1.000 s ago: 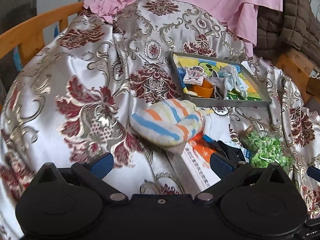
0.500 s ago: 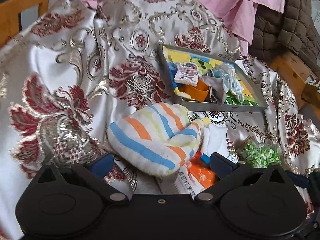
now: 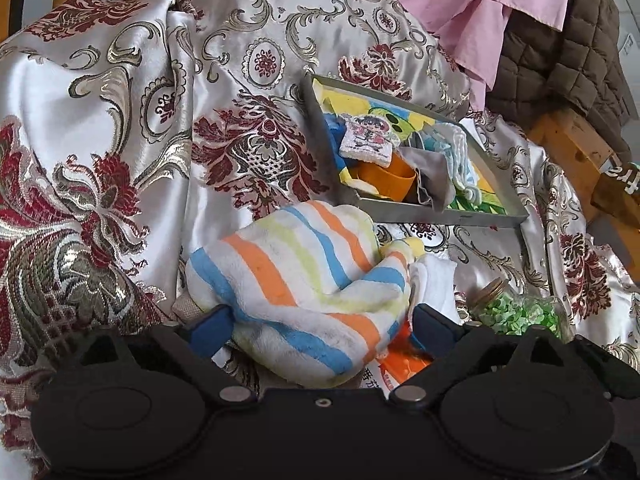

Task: Organize soft objects
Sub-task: 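Grasp the striped towel with the left gripper while the right gripper grasps the dark cloth, then lift the striped towel and dark cloth and carry them toward the parrot tray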

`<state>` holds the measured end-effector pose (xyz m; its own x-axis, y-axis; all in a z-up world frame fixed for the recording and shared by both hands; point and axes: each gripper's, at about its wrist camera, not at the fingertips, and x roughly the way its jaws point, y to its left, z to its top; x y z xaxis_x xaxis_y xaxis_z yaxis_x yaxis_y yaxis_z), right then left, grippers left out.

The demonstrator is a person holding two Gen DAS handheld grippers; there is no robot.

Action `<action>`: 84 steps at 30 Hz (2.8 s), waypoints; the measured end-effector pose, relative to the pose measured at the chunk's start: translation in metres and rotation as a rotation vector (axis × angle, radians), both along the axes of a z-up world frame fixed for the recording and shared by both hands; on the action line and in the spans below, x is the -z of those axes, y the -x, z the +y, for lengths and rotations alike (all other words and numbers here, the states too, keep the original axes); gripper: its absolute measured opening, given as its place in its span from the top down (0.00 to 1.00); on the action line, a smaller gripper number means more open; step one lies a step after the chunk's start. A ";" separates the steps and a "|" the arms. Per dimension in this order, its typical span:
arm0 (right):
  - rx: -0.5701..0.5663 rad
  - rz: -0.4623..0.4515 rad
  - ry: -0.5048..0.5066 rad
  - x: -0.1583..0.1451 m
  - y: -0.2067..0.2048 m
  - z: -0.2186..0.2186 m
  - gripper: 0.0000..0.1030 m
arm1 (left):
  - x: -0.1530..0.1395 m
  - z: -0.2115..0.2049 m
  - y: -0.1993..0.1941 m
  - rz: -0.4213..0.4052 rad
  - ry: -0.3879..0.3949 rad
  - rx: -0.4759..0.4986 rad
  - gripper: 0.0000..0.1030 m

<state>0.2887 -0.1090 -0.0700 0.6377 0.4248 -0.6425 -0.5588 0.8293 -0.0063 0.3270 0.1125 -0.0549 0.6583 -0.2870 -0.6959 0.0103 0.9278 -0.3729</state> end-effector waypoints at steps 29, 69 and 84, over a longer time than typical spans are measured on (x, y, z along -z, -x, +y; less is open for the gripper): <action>0.090 -0.001 0.081 0.005 -0.009 0.003 0.53 | -0.011 0.013 0.011 -0.144 -0.018 0.016 0.57; -0.053 -0.042 0.339 0.007 0.007 0.015 0.40 | -0.018 0.004 0.022 -0.258 -0.039 0.120 0.78; -0.088 -0.081 0.454 0.027 0.008 0.022 0.48 | -0.019 0.002 0.024 -0.274 -0.004 0.153 0.78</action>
